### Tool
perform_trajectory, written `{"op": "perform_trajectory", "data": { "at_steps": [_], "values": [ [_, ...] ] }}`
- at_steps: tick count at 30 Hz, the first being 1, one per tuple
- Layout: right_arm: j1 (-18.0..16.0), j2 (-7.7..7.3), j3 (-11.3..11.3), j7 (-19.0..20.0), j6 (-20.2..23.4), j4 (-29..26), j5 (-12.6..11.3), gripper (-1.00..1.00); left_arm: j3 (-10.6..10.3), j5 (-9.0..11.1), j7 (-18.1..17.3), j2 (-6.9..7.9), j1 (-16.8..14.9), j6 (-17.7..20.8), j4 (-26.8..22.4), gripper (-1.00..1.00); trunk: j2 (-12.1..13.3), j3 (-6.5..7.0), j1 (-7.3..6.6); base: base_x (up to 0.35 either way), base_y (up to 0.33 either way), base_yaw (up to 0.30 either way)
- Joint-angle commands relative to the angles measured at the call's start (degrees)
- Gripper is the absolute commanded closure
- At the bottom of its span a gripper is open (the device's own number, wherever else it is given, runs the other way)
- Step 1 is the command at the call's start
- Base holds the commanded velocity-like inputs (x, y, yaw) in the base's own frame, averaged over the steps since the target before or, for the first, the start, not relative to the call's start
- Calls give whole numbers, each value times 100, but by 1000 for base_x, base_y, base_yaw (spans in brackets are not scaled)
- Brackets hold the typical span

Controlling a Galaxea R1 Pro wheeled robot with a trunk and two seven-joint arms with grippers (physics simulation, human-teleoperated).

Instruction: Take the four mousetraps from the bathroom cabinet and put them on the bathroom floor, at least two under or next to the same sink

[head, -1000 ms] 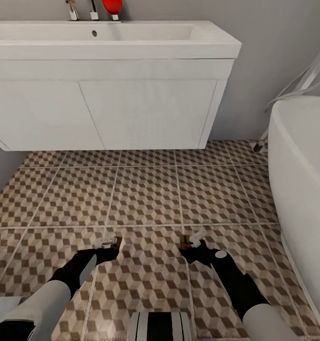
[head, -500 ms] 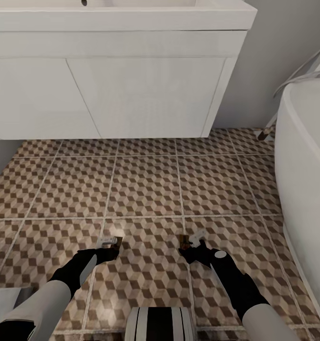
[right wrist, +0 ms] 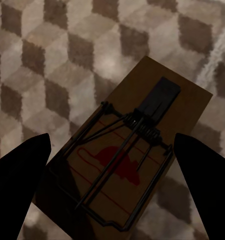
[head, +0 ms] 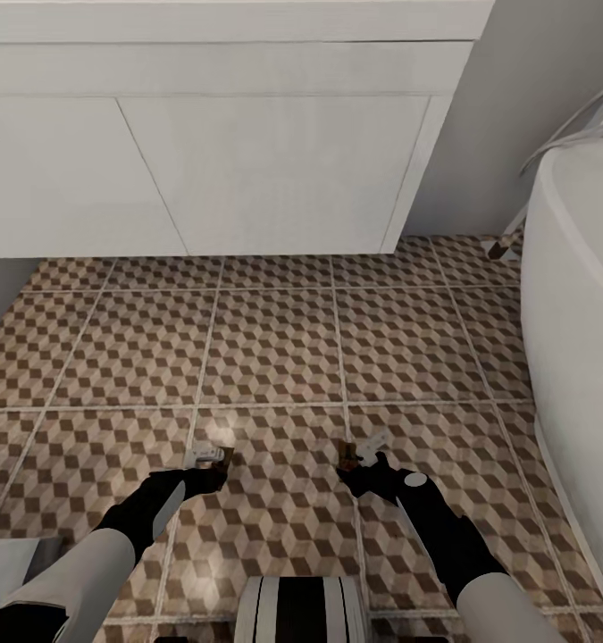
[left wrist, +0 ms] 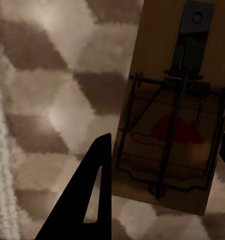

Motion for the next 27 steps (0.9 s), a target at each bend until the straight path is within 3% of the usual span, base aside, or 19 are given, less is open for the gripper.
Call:
{"op": "perform_trajectory", "data": {
  "at_steps": [1,27],
  "values": [
    [-1,-2,-7,30,22,-11,55,100,-50,46,25,-19,-1,28,-9,100,-1,-4,-1,0,0,0],
    [-1,5,-17,8,8,-11,66,100,-67,41,25,-49,-1,-6,-6,100,-1,-6,-1,0,0,0]
  ]
}}
